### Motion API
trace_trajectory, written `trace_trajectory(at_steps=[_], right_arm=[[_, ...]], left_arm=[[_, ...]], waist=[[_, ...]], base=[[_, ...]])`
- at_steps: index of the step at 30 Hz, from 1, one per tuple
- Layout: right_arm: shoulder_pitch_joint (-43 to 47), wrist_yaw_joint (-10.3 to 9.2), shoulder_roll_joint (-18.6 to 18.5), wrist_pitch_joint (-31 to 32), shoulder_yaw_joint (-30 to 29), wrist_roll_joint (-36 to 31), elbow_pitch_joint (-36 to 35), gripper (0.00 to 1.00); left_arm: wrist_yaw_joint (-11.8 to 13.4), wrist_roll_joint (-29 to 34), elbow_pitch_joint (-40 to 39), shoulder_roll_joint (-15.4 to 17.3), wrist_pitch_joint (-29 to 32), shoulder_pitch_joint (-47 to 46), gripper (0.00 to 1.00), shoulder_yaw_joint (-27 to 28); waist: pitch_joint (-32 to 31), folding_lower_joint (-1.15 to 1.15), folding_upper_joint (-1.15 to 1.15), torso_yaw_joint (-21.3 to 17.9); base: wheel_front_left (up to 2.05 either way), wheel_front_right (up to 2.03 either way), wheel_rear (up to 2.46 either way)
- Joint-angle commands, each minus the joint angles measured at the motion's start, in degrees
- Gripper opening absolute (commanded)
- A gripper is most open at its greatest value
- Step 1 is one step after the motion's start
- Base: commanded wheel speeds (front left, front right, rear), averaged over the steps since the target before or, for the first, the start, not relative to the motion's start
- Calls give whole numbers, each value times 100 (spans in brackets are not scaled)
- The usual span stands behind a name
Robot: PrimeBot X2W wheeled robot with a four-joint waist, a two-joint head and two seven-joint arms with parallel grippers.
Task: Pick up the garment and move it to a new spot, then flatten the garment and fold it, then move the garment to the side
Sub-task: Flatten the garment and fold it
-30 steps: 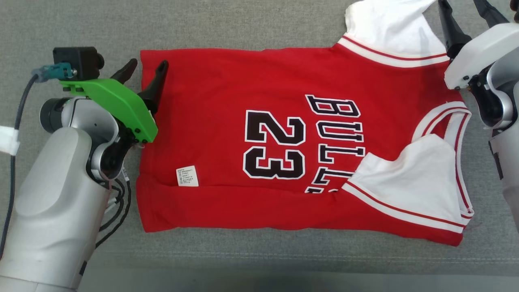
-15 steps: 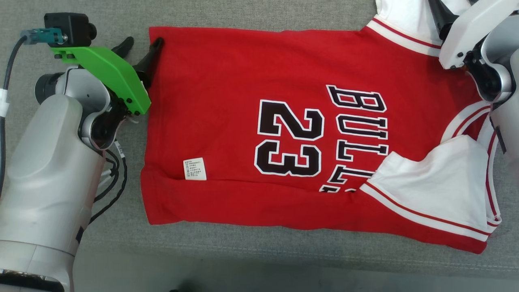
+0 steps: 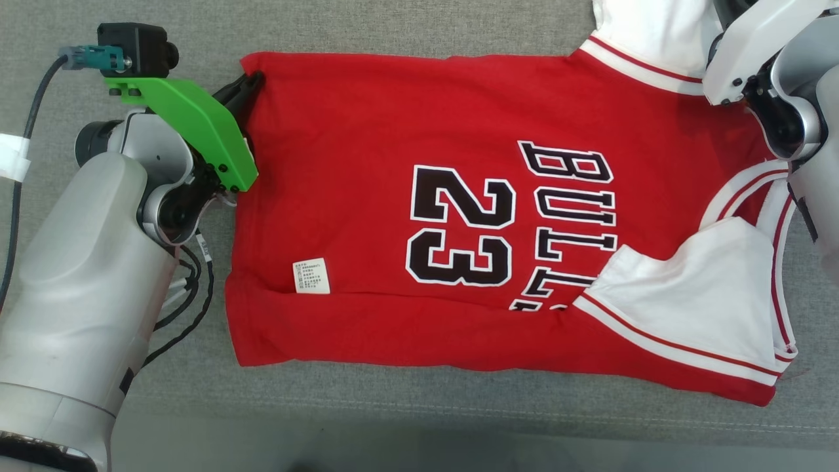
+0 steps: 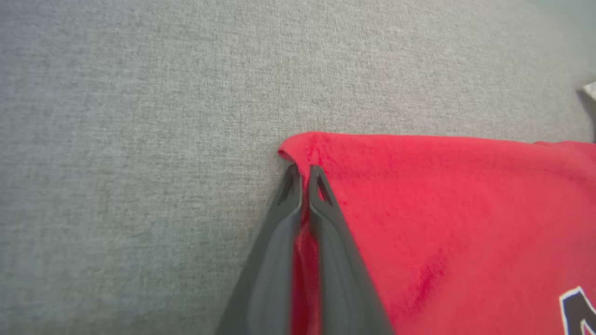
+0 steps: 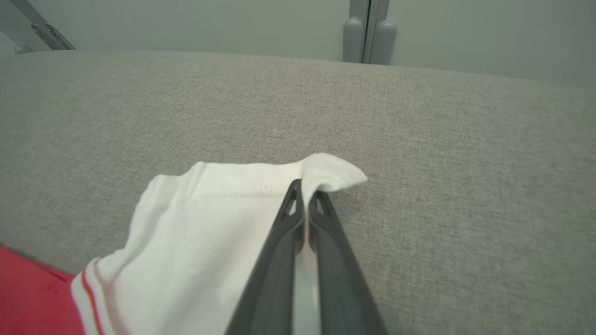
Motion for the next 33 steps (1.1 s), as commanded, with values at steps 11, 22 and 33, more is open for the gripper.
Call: trace_trajectory(at_steps=[11, 22, 33], right_arm=[[573, -1, -529, -479, 501, 473, -878, 0], [2314, -1, -1001, -772, 233, 926, -2678, 0], [4628, 0, -615, -620, -741, 1090, -4416, 0]], left_arm=[[-14, -429, -377, 423, -315, 297, 0, -261], [93, -411, -1399, 1071, -642, 1151, 0, -341], [726, -595, -2812, 1770, -815, 2318, 0, -40]], waist=[[-258, 0, 0, -126], [-537, 0, 0, -270], [-787, 0, 0, -527]], base=[[0, 0, 0], [0, 0, 0], [0, 0, 0]])
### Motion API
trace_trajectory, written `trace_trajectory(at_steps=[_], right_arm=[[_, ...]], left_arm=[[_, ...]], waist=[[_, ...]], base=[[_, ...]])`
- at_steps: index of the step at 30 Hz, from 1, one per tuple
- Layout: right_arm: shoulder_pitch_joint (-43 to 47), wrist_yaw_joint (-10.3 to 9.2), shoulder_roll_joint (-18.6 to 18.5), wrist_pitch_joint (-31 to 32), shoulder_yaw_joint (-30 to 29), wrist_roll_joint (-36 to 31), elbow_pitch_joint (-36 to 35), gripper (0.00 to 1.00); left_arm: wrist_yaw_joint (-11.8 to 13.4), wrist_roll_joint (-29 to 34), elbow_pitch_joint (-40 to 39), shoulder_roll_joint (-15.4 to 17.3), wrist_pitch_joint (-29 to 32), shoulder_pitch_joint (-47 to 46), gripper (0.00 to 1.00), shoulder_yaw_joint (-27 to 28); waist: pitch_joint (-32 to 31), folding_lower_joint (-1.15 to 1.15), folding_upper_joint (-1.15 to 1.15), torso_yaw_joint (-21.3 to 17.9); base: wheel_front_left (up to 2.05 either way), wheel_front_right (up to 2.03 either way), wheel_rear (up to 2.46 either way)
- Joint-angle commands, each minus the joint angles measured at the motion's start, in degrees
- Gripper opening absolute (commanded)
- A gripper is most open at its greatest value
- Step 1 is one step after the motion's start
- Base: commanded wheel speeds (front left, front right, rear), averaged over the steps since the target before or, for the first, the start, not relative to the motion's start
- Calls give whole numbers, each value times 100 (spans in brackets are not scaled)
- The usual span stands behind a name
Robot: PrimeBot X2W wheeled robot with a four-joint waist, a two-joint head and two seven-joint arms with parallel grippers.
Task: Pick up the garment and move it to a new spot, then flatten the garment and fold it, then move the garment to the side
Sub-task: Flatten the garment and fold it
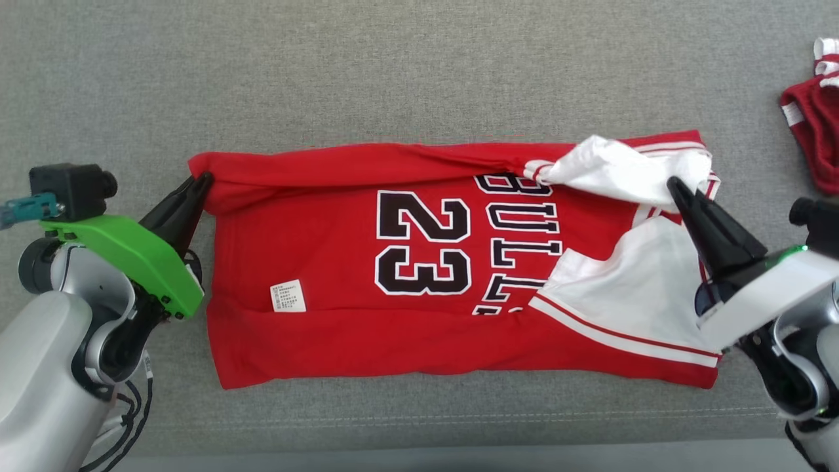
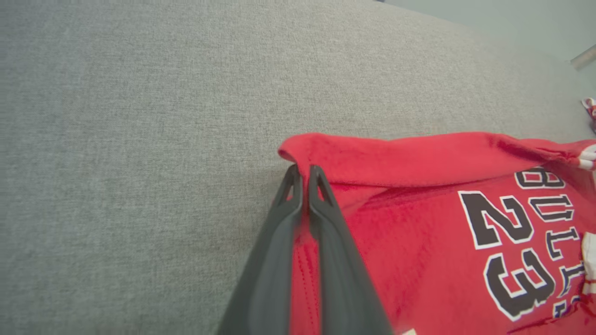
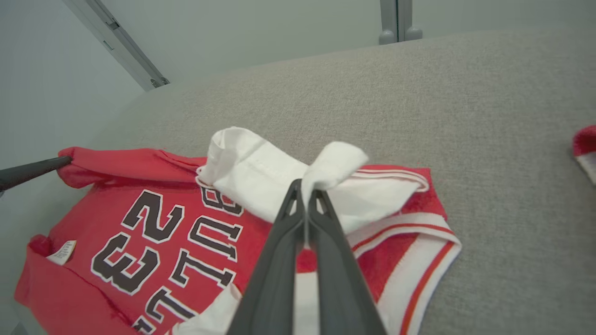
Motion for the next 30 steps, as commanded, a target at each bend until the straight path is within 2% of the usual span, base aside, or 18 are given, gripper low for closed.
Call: trace_trajectory(at_steps=[1, 4, 11, 19, 27, 28, 29, 30], right_arm=[[210, 1, 65, 30, -83, -17, -186, 0], [654, 0, 256, 153, -278, -43, -481, 0], [1314, 0, 572, 432, -440, -61, -776, 0], [1704, 1, 801, 700, -471, -76, -701, 0], [1842, 1, 913, 926, -314, 59, -550, 0], [1865, 1, 919, 969, -300, 84, -516, 12], [1866, 1, 913, 983, -291, 88, -501, 46], [1869, 1, 940, 1004, -291, 126, -467, 100]], left_arm=[[71, -37, -166, 75, -72, 165, 0, 77], [263, -25, -452, 255, -156, 442, 0, 164], [481, -247, -822, 371, -244, 985, 0, 264], [588, -399, -930, 325, -336, 1354, 0, 293], [585, -560, -763, 238, -323, 1527, 0, 269], [582, -605, -722, 215, -307, 1551, 0, 271], [574, -632, -694, 188, -278, 1563, 2, 262], [602, -653, -665, 172, -292, 1563, 30, 283]], waist=[[-56, 0, 0, -63], [-106, 0, 0, -119], [-184, 0, 0, -181], [-282, 0, 0, -185], [-350, 0, 0, -201], [-361, 0, 0, -207], [-372, 0, 0, -213], [-381, 0, 0, -217]], base=[[0, 0, 0], [0, 0, 0], [0, 0, 0], [0, 0, 0], [0, 0, 0], [0, 0, 0], [0, 0, 0], [0, 0, 0]])
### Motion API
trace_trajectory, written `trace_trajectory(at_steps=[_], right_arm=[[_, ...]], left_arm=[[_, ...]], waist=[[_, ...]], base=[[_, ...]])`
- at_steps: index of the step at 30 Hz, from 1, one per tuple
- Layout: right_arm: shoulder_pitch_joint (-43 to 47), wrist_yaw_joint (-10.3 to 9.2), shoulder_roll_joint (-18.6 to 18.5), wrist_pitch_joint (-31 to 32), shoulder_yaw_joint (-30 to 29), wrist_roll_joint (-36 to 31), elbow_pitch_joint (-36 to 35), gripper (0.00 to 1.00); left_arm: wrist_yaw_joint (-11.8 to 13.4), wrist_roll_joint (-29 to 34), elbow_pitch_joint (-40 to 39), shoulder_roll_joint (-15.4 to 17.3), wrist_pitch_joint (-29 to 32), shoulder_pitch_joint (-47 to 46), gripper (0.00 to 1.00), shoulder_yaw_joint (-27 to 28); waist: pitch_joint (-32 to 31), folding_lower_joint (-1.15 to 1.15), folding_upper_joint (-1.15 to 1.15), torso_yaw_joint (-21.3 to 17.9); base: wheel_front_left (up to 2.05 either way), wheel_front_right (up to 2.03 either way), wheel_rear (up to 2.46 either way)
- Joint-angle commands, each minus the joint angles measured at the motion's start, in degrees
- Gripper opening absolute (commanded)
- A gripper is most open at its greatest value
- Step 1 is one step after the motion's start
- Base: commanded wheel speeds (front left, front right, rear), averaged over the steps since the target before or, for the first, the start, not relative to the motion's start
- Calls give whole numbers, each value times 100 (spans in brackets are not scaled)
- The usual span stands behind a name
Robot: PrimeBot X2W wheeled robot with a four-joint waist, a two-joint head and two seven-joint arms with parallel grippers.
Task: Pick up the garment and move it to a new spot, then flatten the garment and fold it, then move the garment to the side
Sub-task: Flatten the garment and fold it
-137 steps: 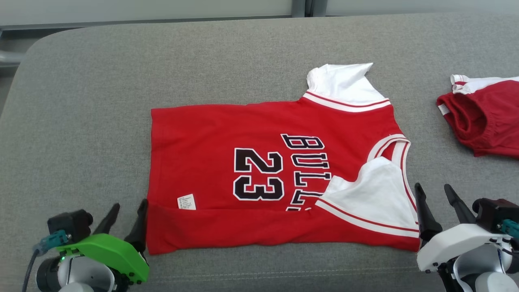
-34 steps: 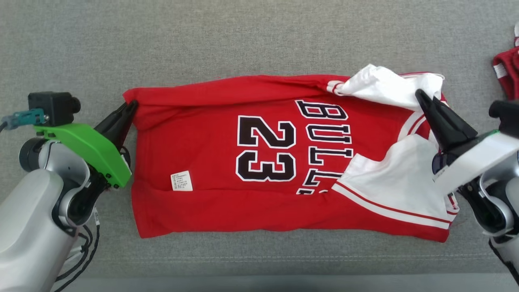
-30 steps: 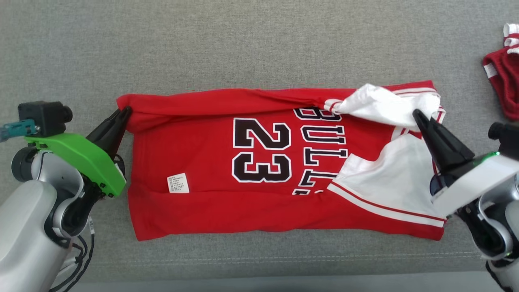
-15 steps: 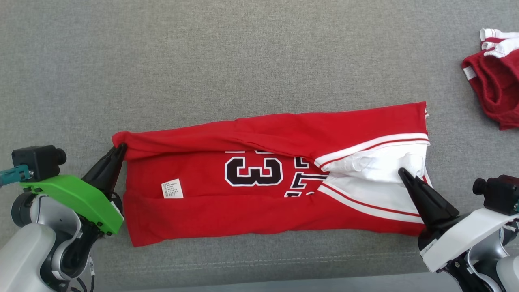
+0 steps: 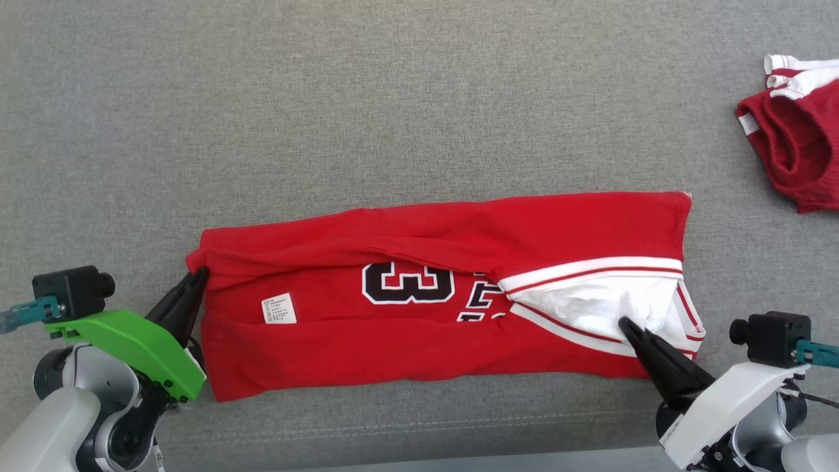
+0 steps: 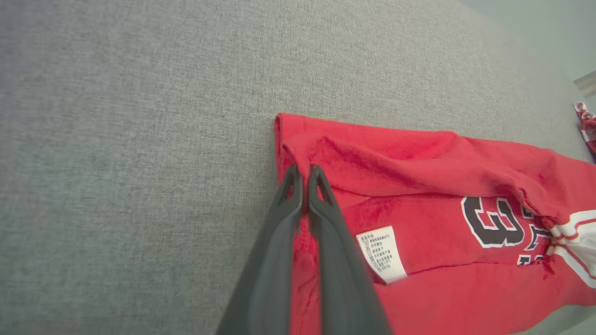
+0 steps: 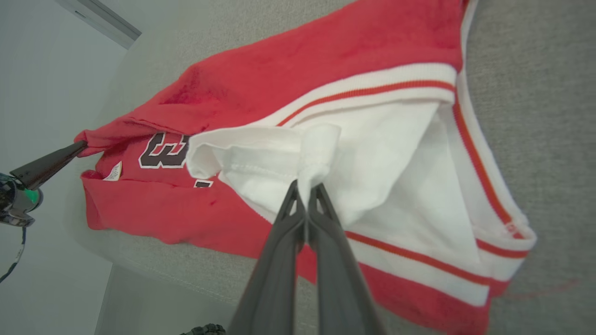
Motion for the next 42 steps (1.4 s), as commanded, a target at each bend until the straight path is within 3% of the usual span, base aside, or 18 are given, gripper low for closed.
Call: trace_trajectory(at_steps=[1, 2, 10, 17, 24, 27, 32, 36, 42], right_arm=[[67, 1, 25, 44, 7, 62, 39, 100], [59, 1, 17, 32, 16, 52, 35, 100], [99, 1, 75, -519, -226, -136, -200, 100], [-190, 1, 460, -1033, -737, -799, -23, 100], [-587, 0, 849, -1125, -1043, -1805, 385, 100], [-628, 0, 906, -1190, -1066, -2054, 495, 100], [-534, 0, 1015, -1277, -990, -2276, 744, 100], [-442, 0, 1052, -1369, -943, -2382, 938, 100], [-395, 0, 1084, -1492, -888, -2477, 1158, 100]], left_arm=[[48, -89, 59, -39, 1, 86, 67, 30], [60, -101, 82, -50, -4, 112, 100, 44], [328, 21, 68, -192, -702, 282, 100, 354], [893, 535, -166, -303, -1322, 215, 100, 401], [1583, 1426, -469, -350, -1583, 423, 100, -38], [1569, 1582, -541, -455, -1716, 502, 100, -54], [1332, 1729, -388, -654, -1838, 728, 100, -83], [978, 1895, -187, -846, -1865, 738, 100, 70], [410, 2322, 211, -1330, -1867, 897, 100, 786]], waist=[[-22, 0, 0, -18], [-32, 0, 0, -27], [-192, 0, 0, -99], [-374, 0, 0, -88], [-779, 0, 0, 38], [-950, 0, 0, 91], [-1220, 0, 0, 153], [-1402, 0, 0, 200], [-1615, 0, 0, 221]], base=[[0, 0, 0], [0, 0, 0], [0, 0, 0], [0, 0, 0], [0, 0, 0], [0, 0, 0], [0, 0, 0], [0, 0, 0], [0, 0, 0]])
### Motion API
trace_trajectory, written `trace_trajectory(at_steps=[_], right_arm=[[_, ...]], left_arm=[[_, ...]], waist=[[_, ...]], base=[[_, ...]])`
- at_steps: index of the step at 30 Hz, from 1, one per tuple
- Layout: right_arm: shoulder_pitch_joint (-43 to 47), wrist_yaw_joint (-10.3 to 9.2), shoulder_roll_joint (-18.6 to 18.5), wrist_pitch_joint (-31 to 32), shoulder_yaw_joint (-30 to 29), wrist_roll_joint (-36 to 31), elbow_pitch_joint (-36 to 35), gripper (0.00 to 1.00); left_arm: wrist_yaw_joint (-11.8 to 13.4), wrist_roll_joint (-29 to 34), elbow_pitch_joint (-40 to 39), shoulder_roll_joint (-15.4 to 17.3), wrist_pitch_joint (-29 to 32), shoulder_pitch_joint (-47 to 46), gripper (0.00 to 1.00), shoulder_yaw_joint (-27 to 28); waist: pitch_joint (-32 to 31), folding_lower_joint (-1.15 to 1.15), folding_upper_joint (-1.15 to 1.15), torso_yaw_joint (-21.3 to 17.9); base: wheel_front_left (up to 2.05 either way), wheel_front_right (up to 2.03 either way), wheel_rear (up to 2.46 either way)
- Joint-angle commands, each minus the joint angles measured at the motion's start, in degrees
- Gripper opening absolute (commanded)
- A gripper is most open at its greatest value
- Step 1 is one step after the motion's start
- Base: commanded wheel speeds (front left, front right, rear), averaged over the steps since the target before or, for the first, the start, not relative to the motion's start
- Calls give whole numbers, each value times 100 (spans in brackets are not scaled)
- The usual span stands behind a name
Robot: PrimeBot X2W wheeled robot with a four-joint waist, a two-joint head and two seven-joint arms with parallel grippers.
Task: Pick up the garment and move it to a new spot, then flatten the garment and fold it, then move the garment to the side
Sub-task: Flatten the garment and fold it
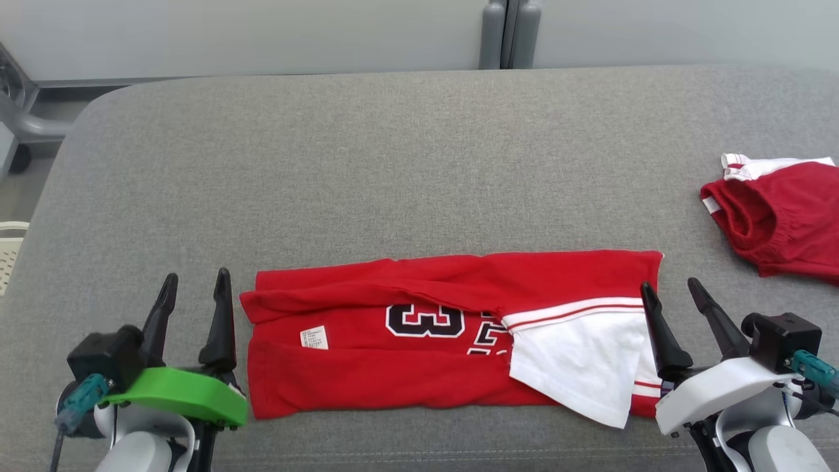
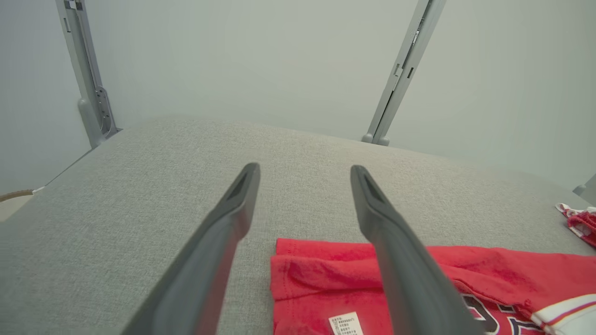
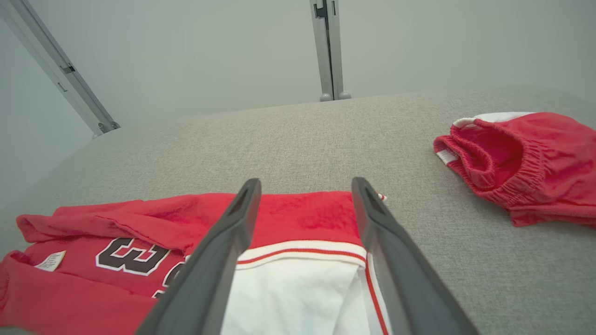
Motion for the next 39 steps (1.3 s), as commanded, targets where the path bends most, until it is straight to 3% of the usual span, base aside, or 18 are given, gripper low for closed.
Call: trace_trajectory(at_steps=[1, 9, 20, 34, 39], right_arm=[[31, -1, 11, -46, 19, -60, 37, 100], [94, -1, -7, -60, -28, -118, 209, 100], [-48, -1, -65, 126, -186, -62, 423, 100], [-670, -1, -419, 205, -322, 103, 1770, 100], [-865, 0, -461, 317, -122, 243, 2097, 100]], left_arm=[[-75, 143, 118, -40, -25, 166, 100, 54], [-297, 654, 365, -223, -28, 393, 100, 213], [-452, 760, 424, -371, -28, 151, 100, 250], [-670, 833, 667, -558, -9, -391, 100, 126], [-740, 894, 751, -616, -19, -551, 100, 127]], waist=[[-108, 0, 0, 7], [-214, 0, 0, 40], [24, 0, 0, 270], [940, 0, 0, 630], [1153, 0, 0, 709]], base=[[0, 0, 0], [0, 0, 0], [0, 0, 0], [0, 0, 0], [0, 0, 0]])
